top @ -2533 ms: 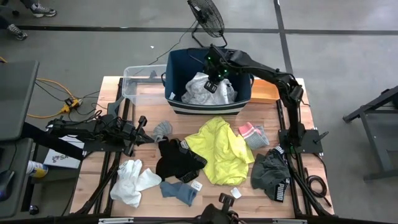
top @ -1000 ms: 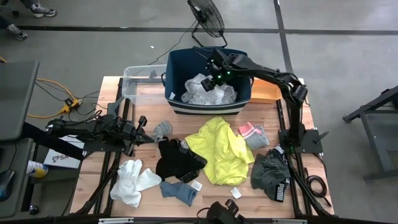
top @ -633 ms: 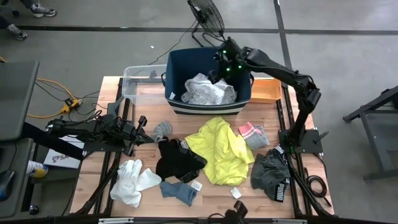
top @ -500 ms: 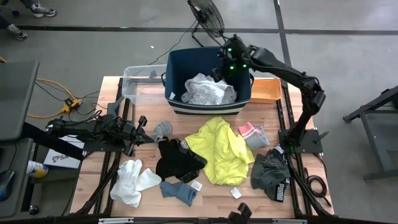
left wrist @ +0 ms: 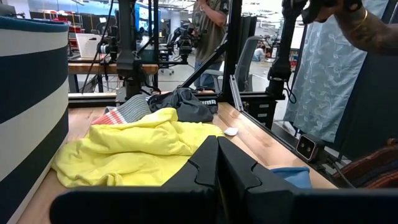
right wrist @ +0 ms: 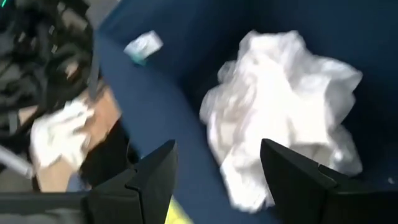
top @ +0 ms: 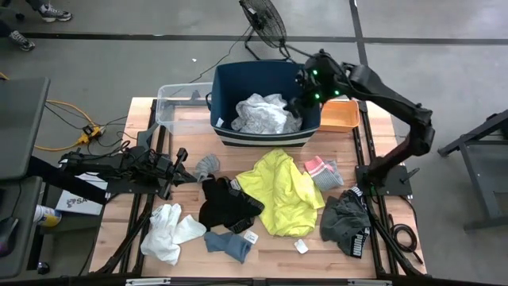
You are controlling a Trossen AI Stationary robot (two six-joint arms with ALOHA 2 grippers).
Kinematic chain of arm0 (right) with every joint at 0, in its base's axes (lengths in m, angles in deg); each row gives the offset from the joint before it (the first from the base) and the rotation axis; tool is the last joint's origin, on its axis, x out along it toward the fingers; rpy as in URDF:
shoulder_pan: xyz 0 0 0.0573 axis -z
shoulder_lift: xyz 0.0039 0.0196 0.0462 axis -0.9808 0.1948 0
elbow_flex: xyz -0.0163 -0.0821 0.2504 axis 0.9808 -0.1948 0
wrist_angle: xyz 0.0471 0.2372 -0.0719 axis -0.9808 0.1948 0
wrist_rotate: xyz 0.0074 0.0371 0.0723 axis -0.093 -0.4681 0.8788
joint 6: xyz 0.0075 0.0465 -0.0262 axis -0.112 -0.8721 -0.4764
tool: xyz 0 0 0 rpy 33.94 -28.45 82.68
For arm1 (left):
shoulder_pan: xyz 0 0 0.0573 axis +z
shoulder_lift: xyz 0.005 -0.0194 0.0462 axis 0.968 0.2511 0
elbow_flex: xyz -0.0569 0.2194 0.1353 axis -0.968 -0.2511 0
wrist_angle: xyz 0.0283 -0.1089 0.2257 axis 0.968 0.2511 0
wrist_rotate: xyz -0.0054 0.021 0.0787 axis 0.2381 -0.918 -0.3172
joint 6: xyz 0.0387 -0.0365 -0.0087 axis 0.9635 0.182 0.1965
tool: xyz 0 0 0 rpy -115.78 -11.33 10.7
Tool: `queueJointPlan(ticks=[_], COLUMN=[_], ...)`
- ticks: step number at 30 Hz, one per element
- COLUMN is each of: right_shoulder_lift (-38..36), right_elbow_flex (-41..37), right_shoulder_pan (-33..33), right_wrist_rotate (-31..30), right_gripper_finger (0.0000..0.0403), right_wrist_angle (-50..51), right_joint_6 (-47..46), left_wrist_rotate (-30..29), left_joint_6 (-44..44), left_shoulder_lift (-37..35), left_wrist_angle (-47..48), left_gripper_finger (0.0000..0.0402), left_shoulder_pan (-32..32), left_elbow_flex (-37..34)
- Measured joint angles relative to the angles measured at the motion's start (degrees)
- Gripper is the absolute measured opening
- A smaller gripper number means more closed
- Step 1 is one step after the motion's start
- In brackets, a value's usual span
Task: Pick & Place Cloths
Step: Put the yellow shirt into the blue basket
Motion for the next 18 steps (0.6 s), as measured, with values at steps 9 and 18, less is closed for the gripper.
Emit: queueJointPlan(ticks=[9,18], right_shoulder_lift=[-0.79,1.05], right_elbow_flex=[0.00,0.00], right_shoulder_pan=[-11.49,-23.36], right_wrist_rotate=[-3.21,-11.42], right_gripper_finger=[0.0223,0.0223], right_wrist_angle=[9.45,11.40], right_joint_6=[0.16,1.27], left_wrist_rotate=[0.00,0.00], left_joint_6=[0.01,-0.01], left_shoulder_lift=[0.01,0.01], left_wrist_angle=[0.00,0.00], left_gripper_finger=[0.0001,0.0001], left_shoulder_pan=[-0.01,0.01], left_elbow_flex=[-0.01,0.01])
